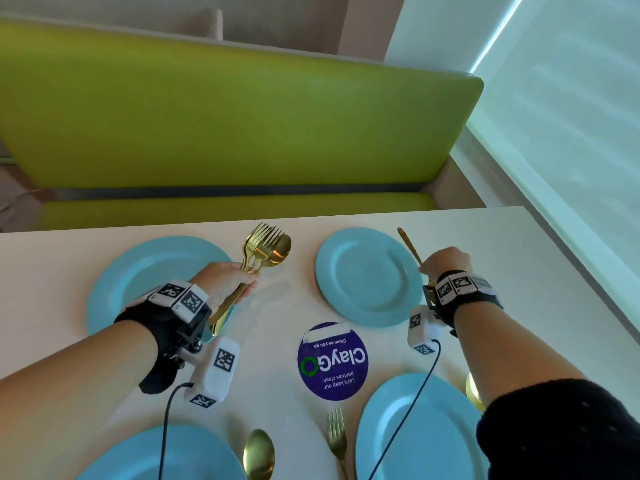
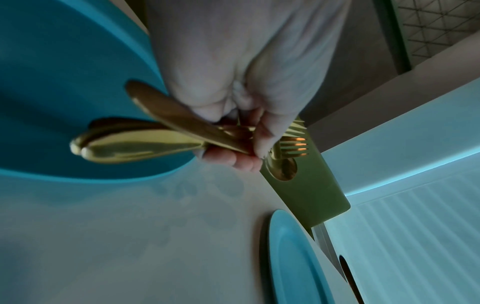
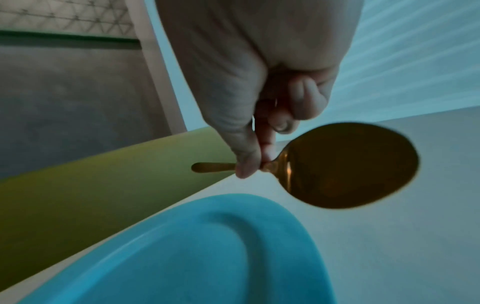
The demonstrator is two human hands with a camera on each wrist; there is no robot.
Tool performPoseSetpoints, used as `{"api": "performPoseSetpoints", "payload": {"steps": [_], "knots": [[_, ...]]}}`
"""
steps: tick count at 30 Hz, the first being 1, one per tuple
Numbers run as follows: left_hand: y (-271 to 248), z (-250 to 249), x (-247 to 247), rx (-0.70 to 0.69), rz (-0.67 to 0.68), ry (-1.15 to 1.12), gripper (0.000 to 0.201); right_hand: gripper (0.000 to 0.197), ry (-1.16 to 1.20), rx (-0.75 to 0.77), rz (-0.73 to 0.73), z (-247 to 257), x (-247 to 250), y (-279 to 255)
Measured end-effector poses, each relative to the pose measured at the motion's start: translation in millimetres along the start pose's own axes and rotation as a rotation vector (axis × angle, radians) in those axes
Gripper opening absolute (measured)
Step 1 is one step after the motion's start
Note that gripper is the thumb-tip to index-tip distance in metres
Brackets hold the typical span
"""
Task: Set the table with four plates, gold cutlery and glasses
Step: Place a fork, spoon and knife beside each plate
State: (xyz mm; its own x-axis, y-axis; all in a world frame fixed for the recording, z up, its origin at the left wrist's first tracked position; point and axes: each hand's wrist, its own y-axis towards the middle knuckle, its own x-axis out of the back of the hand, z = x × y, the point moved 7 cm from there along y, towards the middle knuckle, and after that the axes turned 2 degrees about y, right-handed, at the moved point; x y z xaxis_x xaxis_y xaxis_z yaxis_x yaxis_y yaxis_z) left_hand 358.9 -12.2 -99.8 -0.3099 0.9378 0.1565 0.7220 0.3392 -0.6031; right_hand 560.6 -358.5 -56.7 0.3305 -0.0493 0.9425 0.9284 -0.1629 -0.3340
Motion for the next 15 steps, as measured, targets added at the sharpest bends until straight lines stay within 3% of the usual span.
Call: {"api": "performPoseSetpoints", "payload": {"steps": [8,15], "knots": [[23.1,3.6,2.3,0.027,-0.016,-0.002,0.016,0.014,0.113,-0.152,-0.02,-30.7,-23.6,40.9],[34.9,6.7,-4.5,0.041,-0.006,-0.032,0.015,0.023,0.166,-0.162,0.012,-31.1,-38.6,49.1]]}}
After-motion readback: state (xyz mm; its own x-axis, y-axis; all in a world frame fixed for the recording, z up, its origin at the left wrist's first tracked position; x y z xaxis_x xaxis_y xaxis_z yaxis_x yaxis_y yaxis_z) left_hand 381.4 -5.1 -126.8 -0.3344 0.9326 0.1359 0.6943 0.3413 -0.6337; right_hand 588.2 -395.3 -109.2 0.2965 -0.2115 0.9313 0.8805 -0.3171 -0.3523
